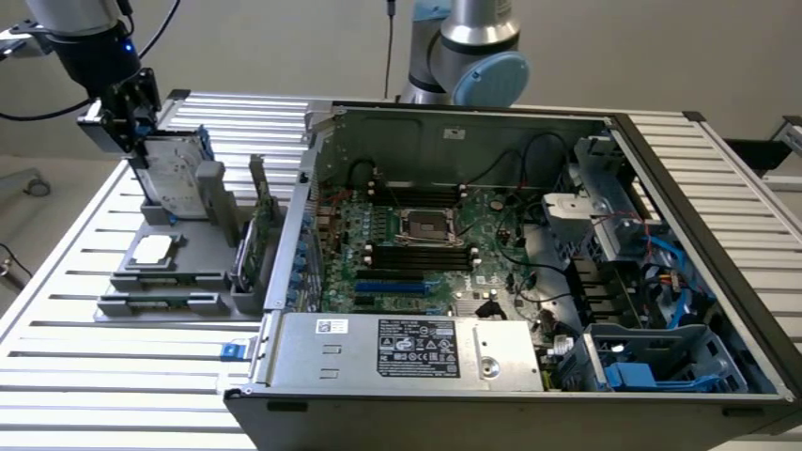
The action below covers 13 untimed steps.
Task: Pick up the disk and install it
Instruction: 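Pick up the disk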
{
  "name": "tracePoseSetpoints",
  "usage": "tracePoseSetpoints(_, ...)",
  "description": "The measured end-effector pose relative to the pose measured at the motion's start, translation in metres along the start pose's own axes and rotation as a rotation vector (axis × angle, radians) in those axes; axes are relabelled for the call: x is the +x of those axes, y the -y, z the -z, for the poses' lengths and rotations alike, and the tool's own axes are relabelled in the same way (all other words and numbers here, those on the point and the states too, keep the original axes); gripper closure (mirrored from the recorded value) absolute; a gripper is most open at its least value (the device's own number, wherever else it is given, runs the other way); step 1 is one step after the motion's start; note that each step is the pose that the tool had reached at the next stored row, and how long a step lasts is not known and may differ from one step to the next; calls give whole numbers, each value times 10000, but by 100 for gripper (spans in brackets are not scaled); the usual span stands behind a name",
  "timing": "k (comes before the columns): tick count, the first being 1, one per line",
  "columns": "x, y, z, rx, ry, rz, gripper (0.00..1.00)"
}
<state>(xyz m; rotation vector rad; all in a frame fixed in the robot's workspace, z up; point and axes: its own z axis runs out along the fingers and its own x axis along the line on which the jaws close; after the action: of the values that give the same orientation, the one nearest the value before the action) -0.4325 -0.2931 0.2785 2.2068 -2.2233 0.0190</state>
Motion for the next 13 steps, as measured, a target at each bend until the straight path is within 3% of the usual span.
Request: tracePoseSetpoints(13,34,3,-1,-4,6,0,44)
